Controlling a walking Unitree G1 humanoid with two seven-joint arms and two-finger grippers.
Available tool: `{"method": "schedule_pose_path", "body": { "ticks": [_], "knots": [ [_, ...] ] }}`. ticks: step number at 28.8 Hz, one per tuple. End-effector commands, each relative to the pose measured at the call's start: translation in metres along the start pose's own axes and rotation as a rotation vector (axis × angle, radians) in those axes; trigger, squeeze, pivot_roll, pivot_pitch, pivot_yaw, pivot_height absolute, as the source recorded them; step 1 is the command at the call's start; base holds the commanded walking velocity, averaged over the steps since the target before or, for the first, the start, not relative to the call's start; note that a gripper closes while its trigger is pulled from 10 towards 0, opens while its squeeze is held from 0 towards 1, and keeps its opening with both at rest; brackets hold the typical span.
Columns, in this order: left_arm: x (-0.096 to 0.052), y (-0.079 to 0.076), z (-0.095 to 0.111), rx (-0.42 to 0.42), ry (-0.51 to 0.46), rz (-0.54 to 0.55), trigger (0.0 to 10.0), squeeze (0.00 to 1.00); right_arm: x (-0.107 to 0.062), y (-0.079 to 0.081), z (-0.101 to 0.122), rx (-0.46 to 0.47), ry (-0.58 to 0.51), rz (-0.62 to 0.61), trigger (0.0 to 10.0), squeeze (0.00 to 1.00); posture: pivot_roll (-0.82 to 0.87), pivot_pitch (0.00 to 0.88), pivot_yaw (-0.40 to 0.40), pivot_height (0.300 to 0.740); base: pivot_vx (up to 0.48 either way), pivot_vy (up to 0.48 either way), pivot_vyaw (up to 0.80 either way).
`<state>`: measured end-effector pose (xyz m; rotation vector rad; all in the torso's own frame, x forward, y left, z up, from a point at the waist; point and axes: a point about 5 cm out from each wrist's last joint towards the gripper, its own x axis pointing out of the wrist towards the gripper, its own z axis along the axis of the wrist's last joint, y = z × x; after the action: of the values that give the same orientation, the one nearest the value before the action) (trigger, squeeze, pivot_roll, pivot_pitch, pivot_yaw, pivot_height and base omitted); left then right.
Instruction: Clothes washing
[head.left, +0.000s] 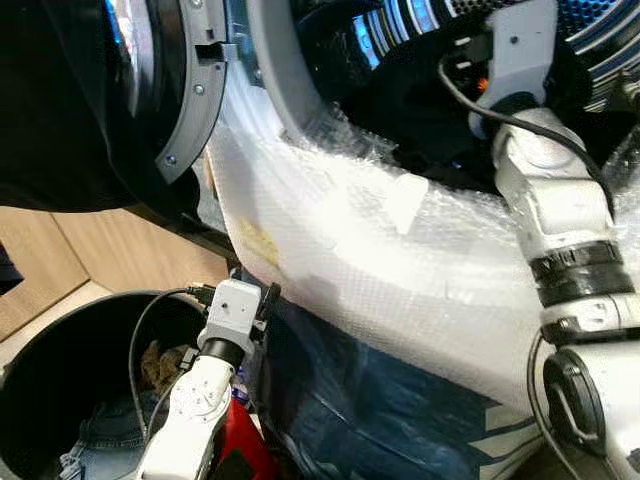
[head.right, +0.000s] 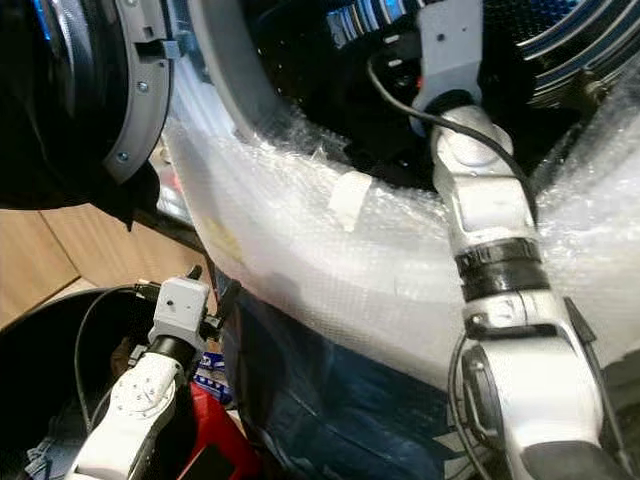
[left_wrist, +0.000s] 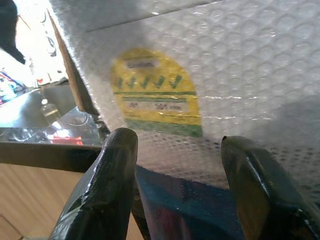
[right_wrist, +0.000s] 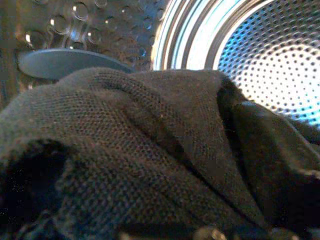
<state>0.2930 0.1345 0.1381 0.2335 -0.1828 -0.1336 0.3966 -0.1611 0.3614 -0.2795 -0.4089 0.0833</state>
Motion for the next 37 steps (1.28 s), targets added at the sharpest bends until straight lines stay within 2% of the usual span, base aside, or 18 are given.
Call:
{"method": "schedule_pose_path", "body": {
  "ticks": [1, 4, 10, 14, 16, 20, 27, 28, 29, 30, 31, 32, 35, 36, 37],
  "knots": [
    [0.0, 0.0, 0.004, 0.023, -0.013, -0.004, 10.0, 0.0, -0.004, -0.017, 0.009, -0.027, -0.022, -0.06, 10.0, 1.0, -0.04, 0.051, -0.03, 0.74, 0.0, 0.0, 0.0],
    [0.001, -0.001, 0.004, 0.022, -0.012, -0.009, 10.0, 0.0, -0.004, -0.027, 0.024, -0.044, -0.053, -0.082, 10.0, 1.0, -0.05, 0.059, -0.026, 0.74, 0.0, 0.0, 0.0],
    [0.003, -0.001, 0.006, 0.018, -0.017, -0.004, 10.0, 0.0, -0.002, -0.032, 0.041, -0.078, -0.068, -0.05, 10.0, 1.0, -0.05, 0.062, -0.029, 0.74, 0.0, 0.0, 0.0],
    [0.002, -0.001, 0.005, 0.016, -0.013, 0.002, 10.0, 0.0, -0.01, -0.035, 0.05, -0.15, -0.09, 0.004, 10.0, 1.0, -0.06, 0.071, -0.029, 0.74, 0.0, 0.0, 0.0],
    [0.002, -0.002, 0.005, 0.013, -0.013, 0.0, 10.0, 0.0, -0.019, -0.036, 0.048, -0.218, -0.085, 0.048, 10.0, 1.0, -0.06, 0.073, -0.031, 0.74, 0.0, 0.0, 0.0],
    [0.002, -0.002, 0.005, 0.013, -0.013, -0.002, 10.0, 0.0, -0.026, -0.038, 0.046, -0.28, -0.079, 0.057, 10.0, 1.0, -0.07, 0.075, -0.031, 0.74, 0.0, 0.0, 0.0],
    [0.003, -0.004, 0.005, 0.009, -0.014, -0.009, 10.0, 0.0, -0.038, -0.033, 0.044, -0.262, -0.08, 0.062, 10.0, 1.0, -0.07, 0.067, -0.027, 0.74, 0.0, 0.0, 0.0],
    [0.003, -0.004, 0.005, 0.009, -0.015, -0.012, 10.0, 0.0, -0.038, -0.027, 0.042, -0.248, -0.076, 0.082, 10.0, 0.29, -0.07, 0.066, -0.025, 0.74, 0.0, 0.0, 0.0],
    [0.003, -0.004, 0.005, 0.009, -0.015, -0.012, 10.0, 0.0, -0.038, -0.027, 0.042, -0.248, -0.076, 0.082, 10.0, 0.29, -0.07, 0.066, -0.025, 0.74, 0.0, 0.0, 0.0],
    [0.004, -0.005, 0.006, 0.009, -0.017, -0.016, 10.0, 0.0, -0.037, -0.015, 0.04, -0.168, -0.069, 0.106, 10.0, 0.0, -0.08, 0.062, -0.024, 0.74, 0.0, 0.0, 0.0],
    [0.004, -0.005, 0.006, 0.009, -0.017, -0.017, 10.0, 0.0, -0.036, -0.011, 0.039, -0.118, -0.065, 0.112, 10.0, 0.0, -0.08, 0.062, -0.024, 0.74, 0.0, 0.0, 0.0],
    [0.004, -0.005, 0.006, 0.009, -0.017, -0.017, 10.0, 0.0, -0.036, -0.011, 0.039, -0.118, -0.065, 0.112, 10.0, 0.0, -0.08, 0.062, -0.024, 0.74, 0.0, 0.0, 0.0],
    [0.005, -0.005, 0.007, 0.009, -0.021, -0.017, 10.0, 0.0, -0.025, 0.022, 0.048, 0.195, -0.099, 0.161, 10.0, 0.0, -0.07, 0.064, -0.028, 0.74, 0.0, 0.0, 0.0],
    [0.005, -0.005, 0.007, 0.009, -0.021, -0.017, 10.0, 0.0, -0.025, 0.022, 0.048, 0.195, -0.099, 0.161, 10.0, 0.0, -0.07, 0.064, -0.028, 0.74, 0.0, 0.0, 0.0],
    [0.005, -0.005, 0.007, 0.009, -0.022, -0.016, 10.0, 0.0, -0.021, 0.033, 0.056, 0.296, -0.131, 0.193, 10.0, 0.0, -0.06, 0.067, -0.032, 0.74, 0.0, 0.0, 0.0]
  ]
}}
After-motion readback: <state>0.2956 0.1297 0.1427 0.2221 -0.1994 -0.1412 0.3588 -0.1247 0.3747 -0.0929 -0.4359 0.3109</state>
